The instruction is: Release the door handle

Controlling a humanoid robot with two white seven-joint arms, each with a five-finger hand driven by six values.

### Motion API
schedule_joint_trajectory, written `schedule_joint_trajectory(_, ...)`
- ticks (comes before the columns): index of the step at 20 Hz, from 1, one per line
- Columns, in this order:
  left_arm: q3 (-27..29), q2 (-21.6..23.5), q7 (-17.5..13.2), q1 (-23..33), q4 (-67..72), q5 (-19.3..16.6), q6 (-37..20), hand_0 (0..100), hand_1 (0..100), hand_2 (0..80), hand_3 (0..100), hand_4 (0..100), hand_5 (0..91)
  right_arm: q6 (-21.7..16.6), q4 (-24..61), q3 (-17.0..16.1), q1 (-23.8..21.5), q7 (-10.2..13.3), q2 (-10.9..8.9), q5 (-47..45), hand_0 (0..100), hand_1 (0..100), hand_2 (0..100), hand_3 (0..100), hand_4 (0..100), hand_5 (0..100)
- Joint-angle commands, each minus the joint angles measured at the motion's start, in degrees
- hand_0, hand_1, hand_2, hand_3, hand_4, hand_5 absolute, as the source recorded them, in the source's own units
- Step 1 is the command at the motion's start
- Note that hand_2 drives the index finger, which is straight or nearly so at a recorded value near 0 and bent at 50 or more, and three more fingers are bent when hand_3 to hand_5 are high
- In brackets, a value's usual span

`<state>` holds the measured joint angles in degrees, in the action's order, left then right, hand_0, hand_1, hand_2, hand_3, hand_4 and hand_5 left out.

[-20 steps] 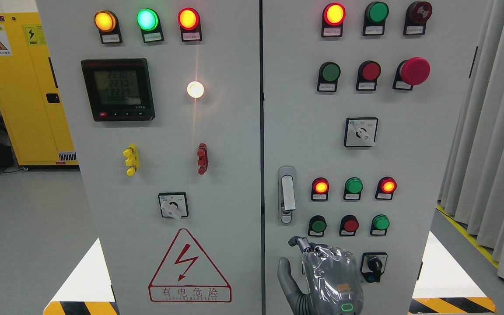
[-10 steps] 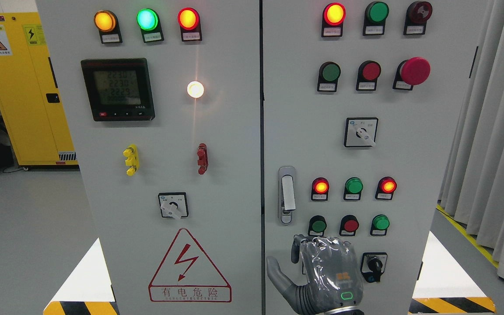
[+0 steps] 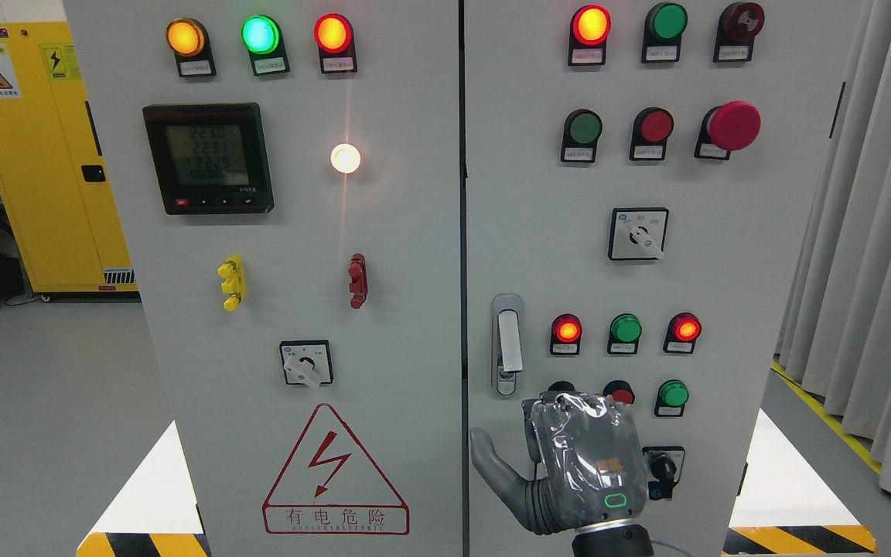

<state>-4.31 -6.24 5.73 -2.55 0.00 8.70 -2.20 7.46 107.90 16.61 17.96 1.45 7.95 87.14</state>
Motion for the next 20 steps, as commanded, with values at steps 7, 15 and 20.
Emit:
schedule_joint_trajectory(7,0.0,0.0,0.0,0.0,-0.7,0.0,0.0,12,56,0.0,0,0,0.0,0.4,-2.5,-0.4,3.5,0.3,0.14,2.3,26,31,99,100,100,100)
schedule_joint_trajectory(15,0.0,0.0,0.0,0.0,-0.7,0.0,0.0,12,56,0.0,0,0,0.0,0.5,-4.1,-1.1,5.8,0.3,0.14,1.9,29,29,99,100,100,100)
schedule_joint_trajectory(20,0.0,0.0,0.0,0.0,-0.7,0.0,0.0,12,56,0.0,0,0,0.0,0.6,-5.0,-1.4,6.4,0.3,0.14,1.7,30,28,99,100,100,100)
